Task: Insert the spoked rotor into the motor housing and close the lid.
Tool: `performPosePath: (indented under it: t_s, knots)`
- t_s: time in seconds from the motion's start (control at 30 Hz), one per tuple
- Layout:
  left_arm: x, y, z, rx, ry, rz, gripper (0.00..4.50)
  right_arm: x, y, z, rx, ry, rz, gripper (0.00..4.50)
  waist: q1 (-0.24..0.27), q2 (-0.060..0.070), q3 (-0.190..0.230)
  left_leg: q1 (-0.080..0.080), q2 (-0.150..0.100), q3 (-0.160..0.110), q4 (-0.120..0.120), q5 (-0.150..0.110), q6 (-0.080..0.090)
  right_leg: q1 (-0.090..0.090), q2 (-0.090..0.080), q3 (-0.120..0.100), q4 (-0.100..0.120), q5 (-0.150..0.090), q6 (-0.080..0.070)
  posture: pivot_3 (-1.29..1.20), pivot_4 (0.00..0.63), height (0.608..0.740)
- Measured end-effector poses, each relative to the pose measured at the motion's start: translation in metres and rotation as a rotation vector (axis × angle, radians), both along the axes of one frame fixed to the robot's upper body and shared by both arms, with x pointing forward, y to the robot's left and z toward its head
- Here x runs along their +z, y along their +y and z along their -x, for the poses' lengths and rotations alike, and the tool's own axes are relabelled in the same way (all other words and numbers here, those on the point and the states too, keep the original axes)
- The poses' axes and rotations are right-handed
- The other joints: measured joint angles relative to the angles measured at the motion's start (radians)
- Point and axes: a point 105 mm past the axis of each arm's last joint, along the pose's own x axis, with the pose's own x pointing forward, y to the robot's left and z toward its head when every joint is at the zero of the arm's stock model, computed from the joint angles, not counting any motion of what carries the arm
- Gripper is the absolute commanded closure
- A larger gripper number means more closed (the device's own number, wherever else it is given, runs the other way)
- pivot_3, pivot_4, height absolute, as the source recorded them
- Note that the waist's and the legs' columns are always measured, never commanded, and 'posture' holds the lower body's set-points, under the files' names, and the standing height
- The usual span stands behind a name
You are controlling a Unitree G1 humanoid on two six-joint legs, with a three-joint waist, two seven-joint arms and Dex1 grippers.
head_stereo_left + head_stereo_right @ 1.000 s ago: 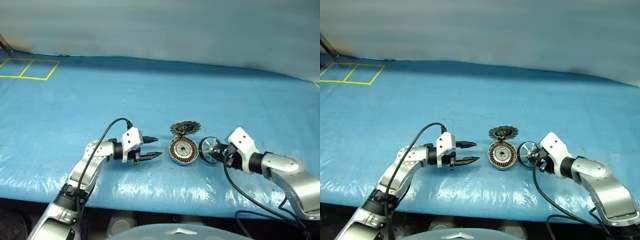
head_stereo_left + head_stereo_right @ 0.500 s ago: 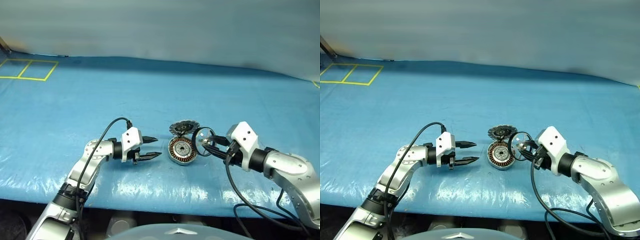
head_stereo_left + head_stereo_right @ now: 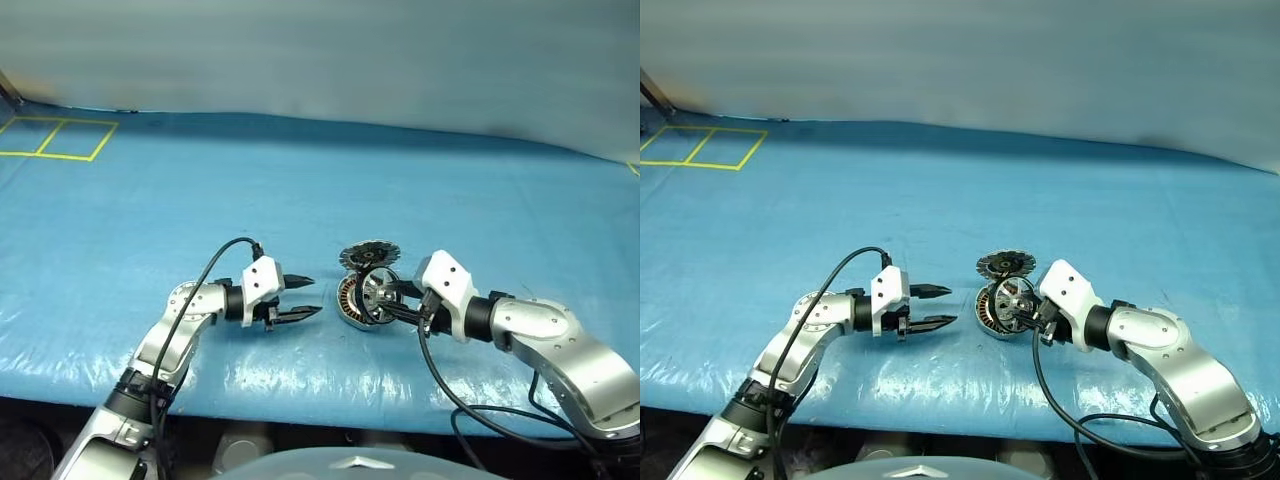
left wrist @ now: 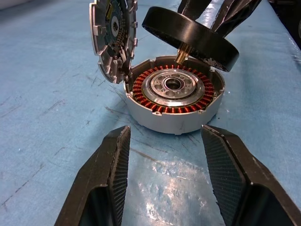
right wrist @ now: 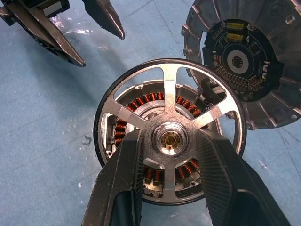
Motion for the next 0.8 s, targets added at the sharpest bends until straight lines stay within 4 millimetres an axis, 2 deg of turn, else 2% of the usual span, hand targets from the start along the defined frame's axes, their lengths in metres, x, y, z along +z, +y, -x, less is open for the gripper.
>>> performPosePath:
  t_s: [0.13, 0.73, 0.8]
  knots:
    - [-0.0009, 0.0, 0.0003, 0.004, 0.002, 0.0, 1.95, -0.0046, 0.0074, -0.0013, 0.042, 0.014, 0.015, 3.15, 0.001, 0.0, 0.0, 0.0, 0.0, 0.0, 0.0, 0.0, 0.0, 0.0, 0.0, 0.0, 0.0, 0.0, 0.0, 0.0, 0.15, 0.74]
    - [-0.0046, 0.0012, 0.0016, 0.008, 0.006, -0.017, 1.95, -0.0072, 0.0081, -0.0079, 0.122, -0.04, 0.127, 3.15, 0.002, 0.0, 0.0, 0.0, -0.001, 0.0, 0.0, 0.0, 0.0, 0.0, -0.001, 0.0, 0.0, 0.0, 0.0, 0.0, 0.15, 0.74]
    - [-0.0047, 0.0012, 0.0016, 0.008, 0.006, -0.018, 1.95, -0.0065, 0.0095, -0.0085, 0.135, -0.05, 0.135, 2.46, 0.003, 0.0, 0.0, 0.0, 0.0, 0.0, 0.0, 0.0, 0.0, 0.0, -0.001, 0.0, 0.0, 0.0, 0.0, 0.0, 0.15, 0.74]
